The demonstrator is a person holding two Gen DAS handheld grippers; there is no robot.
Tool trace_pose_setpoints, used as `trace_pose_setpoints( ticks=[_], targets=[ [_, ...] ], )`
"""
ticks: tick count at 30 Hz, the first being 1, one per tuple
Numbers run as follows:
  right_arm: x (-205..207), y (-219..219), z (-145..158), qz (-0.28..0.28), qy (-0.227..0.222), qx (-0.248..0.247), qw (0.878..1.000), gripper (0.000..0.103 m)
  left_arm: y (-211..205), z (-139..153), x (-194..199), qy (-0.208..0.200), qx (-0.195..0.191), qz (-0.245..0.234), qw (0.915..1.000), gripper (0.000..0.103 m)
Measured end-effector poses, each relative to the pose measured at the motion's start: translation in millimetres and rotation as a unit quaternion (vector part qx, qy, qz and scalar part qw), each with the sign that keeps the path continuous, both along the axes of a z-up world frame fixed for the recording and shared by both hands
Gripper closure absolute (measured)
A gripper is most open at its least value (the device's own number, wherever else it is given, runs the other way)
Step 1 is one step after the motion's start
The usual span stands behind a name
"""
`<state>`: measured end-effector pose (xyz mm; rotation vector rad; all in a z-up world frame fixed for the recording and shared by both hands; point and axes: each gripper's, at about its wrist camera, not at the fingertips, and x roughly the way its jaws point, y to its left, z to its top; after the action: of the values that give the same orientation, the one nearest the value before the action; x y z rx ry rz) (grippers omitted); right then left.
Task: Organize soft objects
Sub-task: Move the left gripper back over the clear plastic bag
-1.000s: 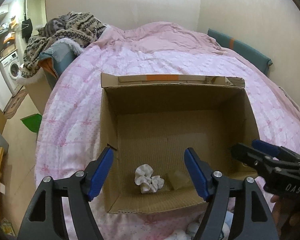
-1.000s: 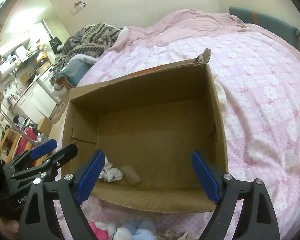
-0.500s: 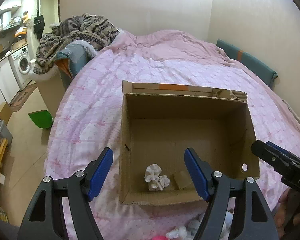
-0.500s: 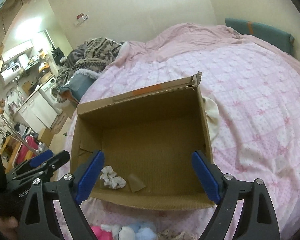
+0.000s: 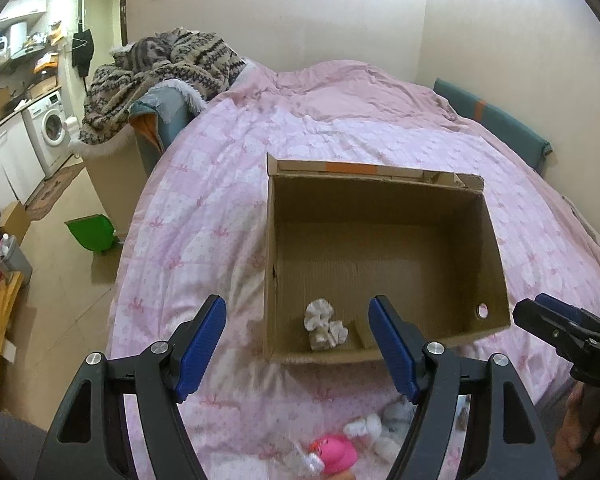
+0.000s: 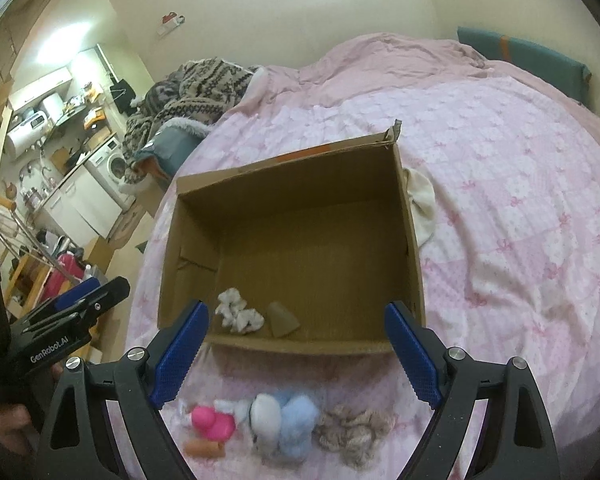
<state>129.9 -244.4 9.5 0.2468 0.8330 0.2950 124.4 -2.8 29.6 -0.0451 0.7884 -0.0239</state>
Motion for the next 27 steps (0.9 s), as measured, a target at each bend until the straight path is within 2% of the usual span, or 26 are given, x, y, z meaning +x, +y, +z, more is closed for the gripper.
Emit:
trace_pose_setpoints(
  ticks=[10,18,27],
  targets=[
    [-25,0,-3,0.007,0.021,0.010,1.000,0.008,6,-8,-31,0.030,-0.012,0.004,0.9995,0.032],
    [-40,6,-12,0.014,0.051,0.009,0.999,0.008,14,-27,-44,0.076,-0.018,0.023,0.9967,0.032],
    [-36,-5,-33,-0.022,0.096,0.026,0.995,0.008,29,-61,-35,0.147,-0.018,0.065,0.9868,0.032]
  ],
)
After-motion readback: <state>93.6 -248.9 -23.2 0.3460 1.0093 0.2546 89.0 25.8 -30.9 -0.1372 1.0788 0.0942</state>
